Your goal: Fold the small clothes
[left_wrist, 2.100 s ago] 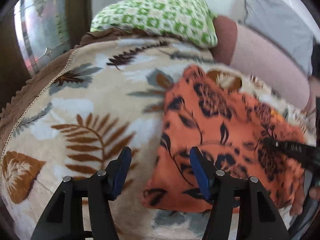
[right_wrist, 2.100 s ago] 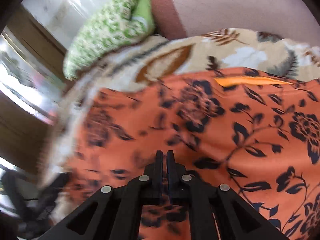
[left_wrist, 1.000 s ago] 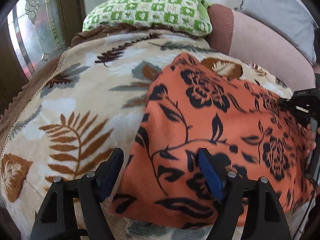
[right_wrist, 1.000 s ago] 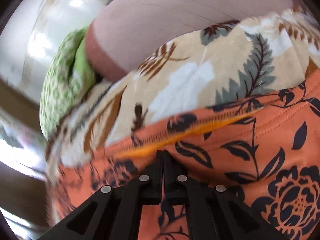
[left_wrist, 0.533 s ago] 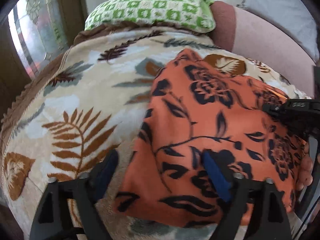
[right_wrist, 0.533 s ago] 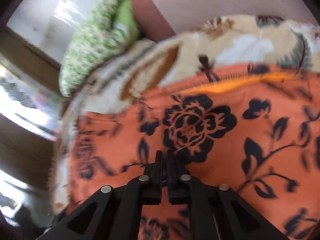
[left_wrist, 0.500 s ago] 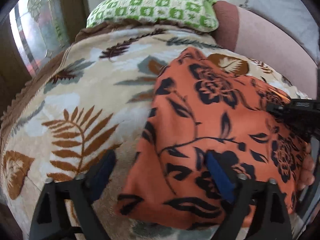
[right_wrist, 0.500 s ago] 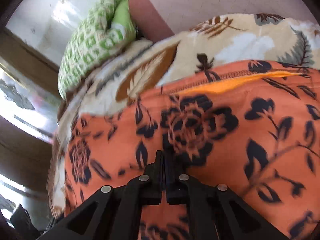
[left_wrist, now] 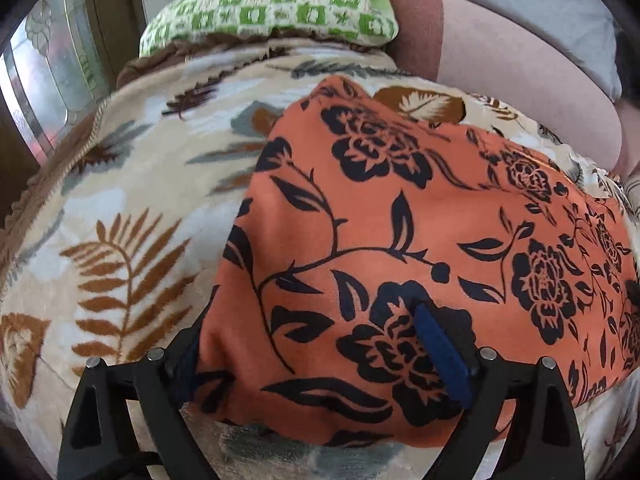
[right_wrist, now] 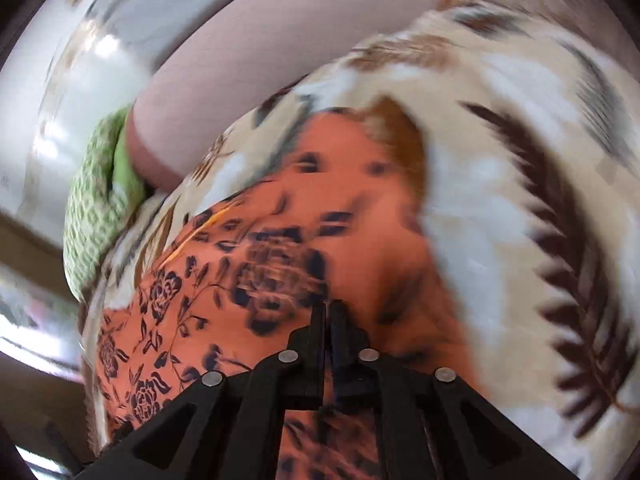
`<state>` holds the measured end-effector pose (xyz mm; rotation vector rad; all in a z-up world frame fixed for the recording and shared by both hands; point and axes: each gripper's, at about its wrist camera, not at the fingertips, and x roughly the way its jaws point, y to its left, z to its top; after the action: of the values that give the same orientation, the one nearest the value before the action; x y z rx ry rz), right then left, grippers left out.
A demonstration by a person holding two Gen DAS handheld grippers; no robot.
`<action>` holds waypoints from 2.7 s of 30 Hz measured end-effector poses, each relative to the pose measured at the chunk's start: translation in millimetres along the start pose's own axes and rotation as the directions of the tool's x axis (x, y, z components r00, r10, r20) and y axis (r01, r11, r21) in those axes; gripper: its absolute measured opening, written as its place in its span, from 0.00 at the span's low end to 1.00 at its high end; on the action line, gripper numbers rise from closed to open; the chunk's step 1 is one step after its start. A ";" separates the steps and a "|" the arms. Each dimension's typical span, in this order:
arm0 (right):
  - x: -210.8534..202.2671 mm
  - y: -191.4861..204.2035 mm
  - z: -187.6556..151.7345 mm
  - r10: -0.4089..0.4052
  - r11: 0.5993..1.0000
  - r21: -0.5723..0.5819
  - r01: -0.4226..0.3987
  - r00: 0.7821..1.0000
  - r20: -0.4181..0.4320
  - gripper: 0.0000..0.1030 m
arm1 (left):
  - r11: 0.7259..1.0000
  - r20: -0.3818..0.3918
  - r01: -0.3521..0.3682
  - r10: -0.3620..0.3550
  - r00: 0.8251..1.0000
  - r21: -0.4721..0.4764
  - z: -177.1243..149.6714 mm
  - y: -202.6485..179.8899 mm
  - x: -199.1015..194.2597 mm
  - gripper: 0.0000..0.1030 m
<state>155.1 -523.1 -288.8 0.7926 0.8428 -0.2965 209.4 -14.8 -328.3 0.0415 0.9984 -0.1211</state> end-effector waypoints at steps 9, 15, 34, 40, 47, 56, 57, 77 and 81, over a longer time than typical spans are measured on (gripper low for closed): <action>-24.9 24.0 -42.4 0.035 0.998 -0.050 -0.037 0.999 -0.034 0.07 | 0.999 -0.023 0.008 -0.010 1.000 -0.052 -3.7 14.4 0.4 0.93; -29.7 9.9 -54.2 0.014 1.000 0.015 -0.013 0.995 -0.101 0.07 | 0.999 0.009 0.003 -0.003 1.000 -0.053 -5.9 16.1 -13.3 0.92; -37.5 19.9 -14.2 0.072 0.997 0.027 -0.074 0.995 0.076 0.06 | 0.994 0.094 -0.053 0.044 0.995 0.094 -14.8 -13.0 -24.2 0.93; 8.0 39.1 21.8 0.088 0.996 0.012 -0.089 0.993 0.082 0.06 | 0.989 0.101 -0.088 0.076 0.992 0.121 -11.5 -20.6 -18.1 0.93; 36.9 33.7 26.8 0.005 1.000 -0.018 -0.005 1.000 0.008 0.05 | 0.985 0.097 -0.118 0.107 0.990 0.125 -12.1 -24.3 -11.0 0.93; 23.9 77.2 -16.4 0.122 0.981 -0.141 -0.131 0.990 -0.070 0.06 | 0.983 0.101 -0.130 0.118 0.988 0.126 -14.7 -24.8 -10.1 0.93; 36.2 80.5 -25.1 0.099 0.981 -0.155 -0.117 0.988 -0.116 0.07 | 0.984 0.096 -0.128 0.116 0.989 0.123 -14.4 -24.1 -8.9 0.93; -29.1 135.1 -110.6 0.293 0.921 -0.205 -0.331 0.936 -0.195 0.07 | 0.912 0.034 0.210 -0.212 0.977 -0.352 -79.6 49.2 -51.3 0.93; -22.0 133.3 -118.0 0.269 0.921 -0.229 -0.316 0.939 -0.213 0.07 | 0.896 0.069 0.278 -0.272 0.960 -0.346 -56.5 42.4 -30.6 0.93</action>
<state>146.0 -347.7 -252.6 0.6922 0.8947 0.1542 150.9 34.8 -334.0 -0.4324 0.9909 -0.1994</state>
